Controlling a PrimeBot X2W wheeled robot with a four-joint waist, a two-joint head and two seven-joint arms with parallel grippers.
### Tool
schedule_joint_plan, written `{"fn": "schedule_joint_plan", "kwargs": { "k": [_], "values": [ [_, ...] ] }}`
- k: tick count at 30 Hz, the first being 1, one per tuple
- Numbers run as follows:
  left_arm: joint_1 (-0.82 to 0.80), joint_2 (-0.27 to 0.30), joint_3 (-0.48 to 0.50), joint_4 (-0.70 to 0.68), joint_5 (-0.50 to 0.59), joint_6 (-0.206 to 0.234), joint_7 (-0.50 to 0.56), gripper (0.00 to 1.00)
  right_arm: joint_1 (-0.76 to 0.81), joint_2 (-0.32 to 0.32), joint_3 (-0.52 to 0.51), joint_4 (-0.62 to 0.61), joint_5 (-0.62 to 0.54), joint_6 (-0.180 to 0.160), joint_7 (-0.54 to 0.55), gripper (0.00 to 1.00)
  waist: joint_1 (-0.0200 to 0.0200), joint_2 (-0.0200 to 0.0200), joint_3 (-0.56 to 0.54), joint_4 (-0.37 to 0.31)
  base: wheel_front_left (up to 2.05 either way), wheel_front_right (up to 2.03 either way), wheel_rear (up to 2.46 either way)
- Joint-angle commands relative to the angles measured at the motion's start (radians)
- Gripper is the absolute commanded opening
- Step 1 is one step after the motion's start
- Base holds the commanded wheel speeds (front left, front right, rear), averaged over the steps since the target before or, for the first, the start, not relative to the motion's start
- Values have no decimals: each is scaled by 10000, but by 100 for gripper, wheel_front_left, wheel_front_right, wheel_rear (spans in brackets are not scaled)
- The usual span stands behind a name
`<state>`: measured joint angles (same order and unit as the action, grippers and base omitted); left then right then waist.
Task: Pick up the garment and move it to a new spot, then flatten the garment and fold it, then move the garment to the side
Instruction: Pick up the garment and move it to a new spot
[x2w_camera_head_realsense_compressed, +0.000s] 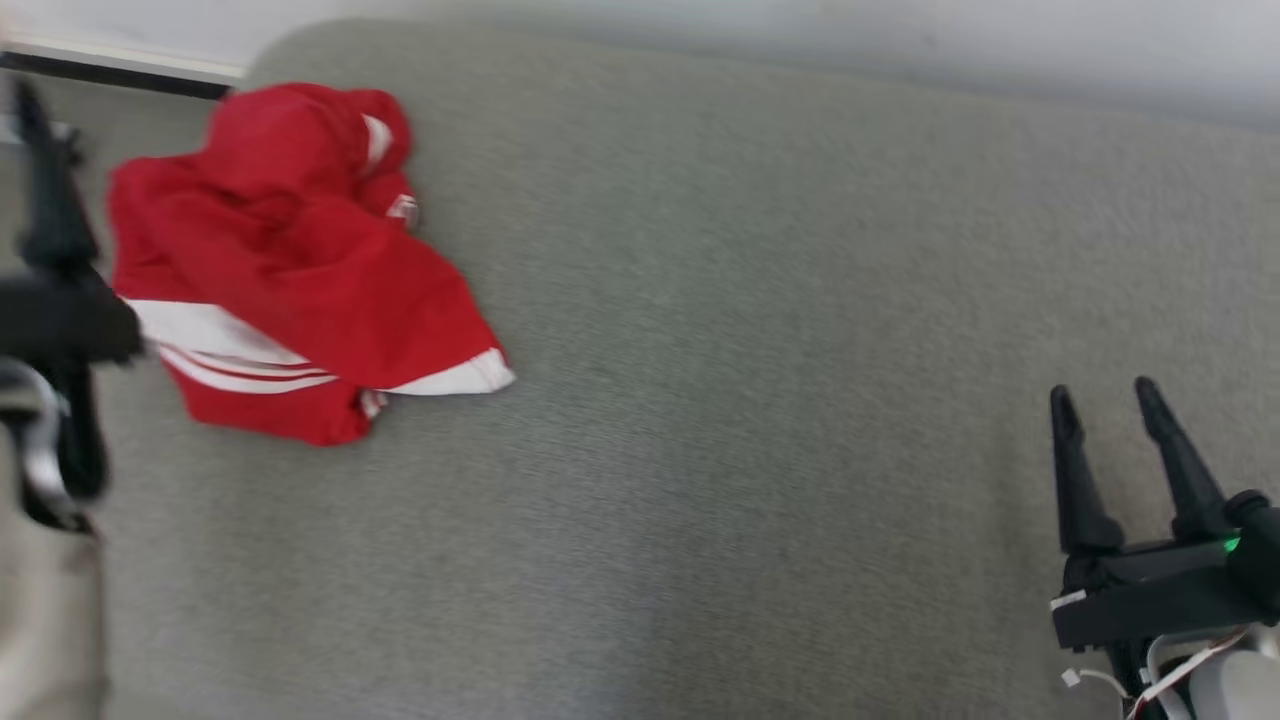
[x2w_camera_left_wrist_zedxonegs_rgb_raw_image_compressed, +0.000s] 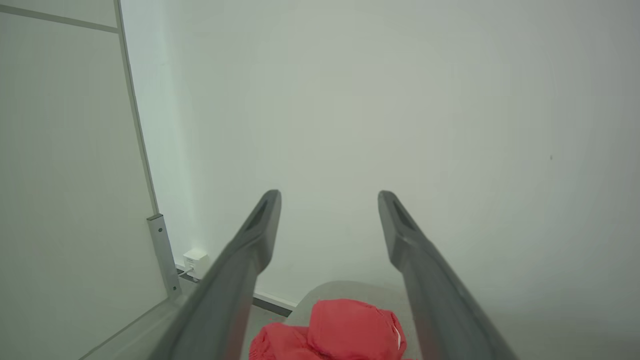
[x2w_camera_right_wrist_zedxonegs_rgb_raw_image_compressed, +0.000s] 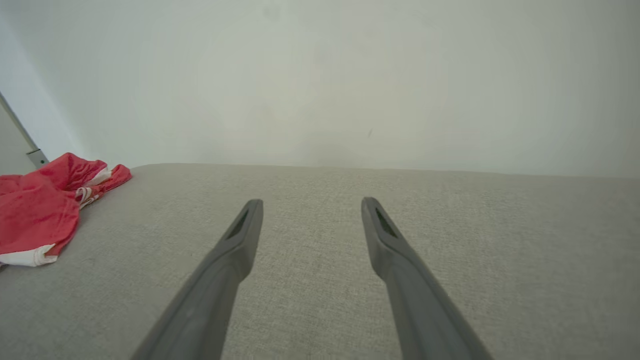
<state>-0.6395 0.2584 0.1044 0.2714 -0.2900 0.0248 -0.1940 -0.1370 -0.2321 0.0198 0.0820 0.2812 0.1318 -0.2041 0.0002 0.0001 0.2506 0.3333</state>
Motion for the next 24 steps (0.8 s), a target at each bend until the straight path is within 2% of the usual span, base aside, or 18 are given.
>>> {"fn": "schedule_joint_plan", "kwargs": {
  "k": [1, 9, 14, 18, 24],
  "values": [
    [-655, 312, 174, 220, -61, 48, 207, 100, -163, -102, -176, -99, 53, -21, -92, 100, -2, -1, 1742, -1798, 0, 0, 0],
    [-2546, 1491, 420, 1841, -193, -128, 1086, 100, -372, -222, -729, -231, 121, -21, -297, 100, -2, -1, 2658, -2827, 0, 0, 0],
    [-2894, 1723, 346, 2795, -161, -82, 1525, 100, -433, -220, -775, -354, 121, -21, -361, 100, -2, -1, 2895, -3044, 0, 0, 0],
    [-3008, 2013, 265, 3812, -168, -223, 1957, 100, -485, -263, -728, -368, 162, -21, -417, 100, -2, -1, 3013, -3170, 0, 0, 0],
    [-3039, 2243, 164, 5365, -246, -188, 2937, 100, -500, -289, -780, -336, 134, -21, -440, 100, -2, -1, 2986, -3202, 0, 0, 0]
  ]
}}
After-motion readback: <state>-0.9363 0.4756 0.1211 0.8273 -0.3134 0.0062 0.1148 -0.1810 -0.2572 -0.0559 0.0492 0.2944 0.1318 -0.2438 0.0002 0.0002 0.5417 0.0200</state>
